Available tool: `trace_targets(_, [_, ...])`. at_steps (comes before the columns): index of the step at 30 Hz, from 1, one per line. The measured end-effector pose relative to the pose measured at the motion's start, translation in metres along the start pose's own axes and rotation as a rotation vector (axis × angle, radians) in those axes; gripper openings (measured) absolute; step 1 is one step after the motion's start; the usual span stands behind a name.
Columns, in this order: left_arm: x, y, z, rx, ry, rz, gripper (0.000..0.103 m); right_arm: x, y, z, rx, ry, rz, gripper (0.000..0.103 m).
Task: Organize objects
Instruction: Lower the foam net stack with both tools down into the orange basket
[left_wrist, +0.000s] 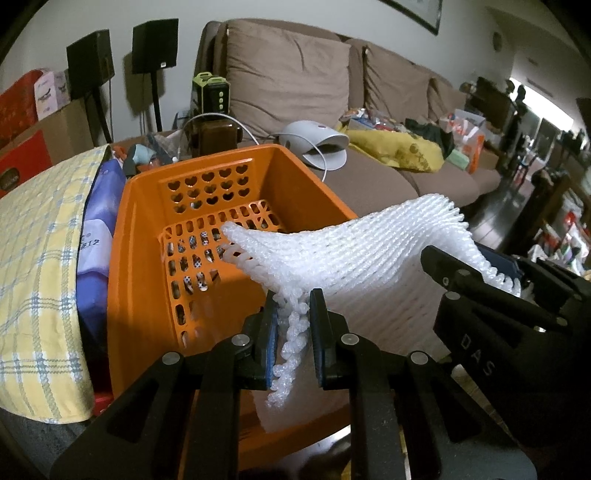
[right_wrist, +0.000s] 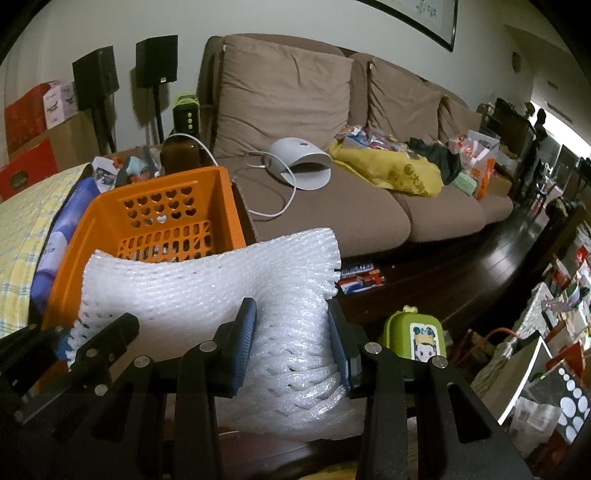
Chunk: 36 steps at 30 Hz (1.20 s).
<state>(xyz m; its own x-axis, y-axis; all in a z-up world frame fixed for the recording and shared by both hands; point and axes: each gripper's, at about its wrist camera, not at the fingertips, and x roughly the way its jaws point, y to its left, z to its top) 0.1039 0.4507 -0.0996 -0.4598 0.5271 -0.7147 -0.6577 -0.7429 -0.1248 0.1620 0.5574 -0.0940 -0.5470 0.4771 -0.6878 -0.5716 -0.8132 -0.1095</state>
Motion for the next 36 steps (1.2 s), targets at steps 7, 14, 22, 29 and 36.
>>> trace_targets(7, [-0.004,0.010,-0.001,-0.009,0.033,0.042,0.015,0.001,0.008,-0.001,-0.027,0.007,0.055,0.038])
trace_targets(14, [-0.010,0.028,0.000,-0.036,0.049,0.070,0.015,0.000,0.030,-0.001,-0.082,0.012,0.083,0.038])
trace_targets(22, [-0.011,0.043,0.007,-0.034,0.062,0.087,0.015,0.001,0.041,-0.002,-0.100,0.018,0.140,0.038])
trace_targets(29, [-0.017,0.044,0.012,-0.009,0.013,0.086,0.015,-0.011,0.039,0.004,-0.046,-0.032,0.160,0.038])
trace_targets(36, [-0.020,0.047,0.016,-0.005,-0.009,0.107,0.015,-0.005,0.039,0.009,-0.004,0.006,0.186,0.038])
